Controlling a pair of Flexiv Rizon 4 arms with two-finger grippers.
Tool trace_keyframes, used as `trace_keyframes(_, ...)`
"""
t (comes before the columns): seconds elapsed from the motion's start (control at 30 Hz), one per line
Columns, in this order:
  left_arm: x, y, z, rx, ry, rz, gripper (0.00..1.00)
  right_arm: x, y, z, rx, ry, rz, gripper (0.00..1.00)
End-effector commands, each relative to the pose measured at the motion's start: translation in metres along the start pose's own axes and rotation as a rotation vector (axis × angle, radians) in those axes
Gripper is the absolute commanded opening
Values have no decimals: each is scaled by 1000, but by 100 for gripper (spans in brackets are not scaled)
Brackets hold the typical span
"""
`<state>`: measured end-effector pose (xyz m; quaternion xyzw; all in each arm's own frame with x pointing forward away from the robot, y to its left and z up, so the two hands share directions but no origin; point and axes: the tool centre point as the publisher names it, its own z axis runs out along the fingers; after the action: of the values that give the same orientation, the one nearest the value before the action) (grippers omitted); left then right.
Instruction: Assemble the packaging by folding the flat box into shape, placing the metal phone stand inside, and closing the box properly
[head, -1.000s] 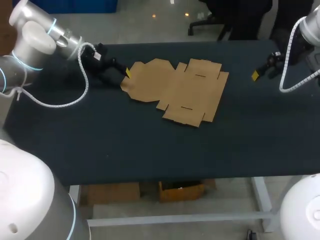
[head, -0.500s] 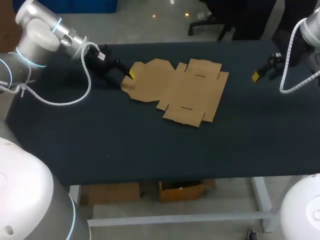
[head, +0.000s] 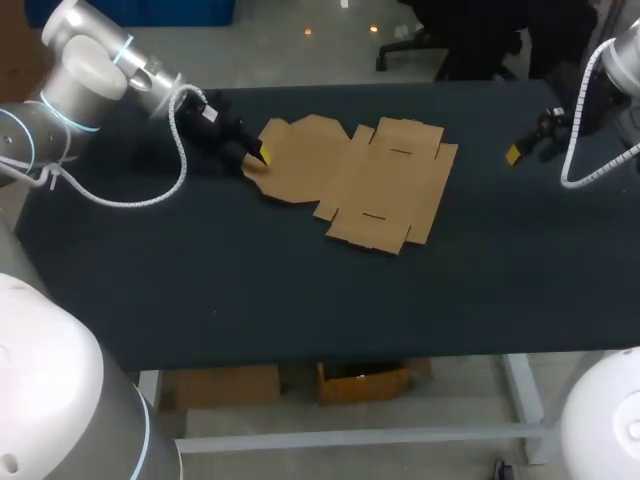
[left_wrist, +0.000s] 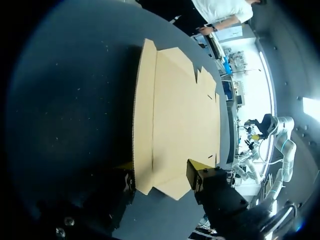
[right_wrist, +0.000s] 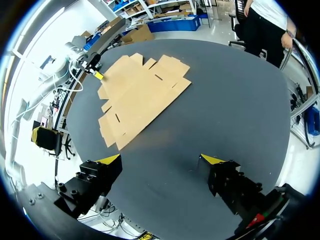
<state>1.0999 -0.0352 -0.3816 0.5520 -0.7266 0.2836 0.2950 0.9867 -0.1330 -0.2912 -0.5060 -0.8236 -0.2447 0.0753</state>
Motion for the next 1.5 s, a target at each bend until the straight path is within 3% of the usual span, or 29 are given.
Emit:
trace_keyframes(0.03, -3, -4, 1, -17, 4, -5, 48, -2, 0, 1, 3, 7, 0, 100)
trace_keyframes(0.27, -5, -4, -1, -12, -2, -10, 44, -1, 1, 1, 4, 6, -3, 100)
trace_keyframes(0.47, -7, -5, -1, -11, -1, -16, 33, -1, 2, 1, 7, 5, 0, 100)
trace_keyframes(0.6, -8, -6, -2, -10, -5, -20, 3, -1, 2, 2, 9, 4, 0, 100)
trace_keyframes(0.63, -8, -6, -2, -10, -5, -20, 0, -1, 2, 2, 9, 4, 0, 100)
trace_keyframes(1.03, -1, -6, -11, -23, 5, 11, 0, 2, 7, 2, 13, -1, -9, 100)
trace_keyframes(1.5, 18, -1, -10, -186, -10, 100, 0, 2, 7, 3, 17, 2, -9, 100)
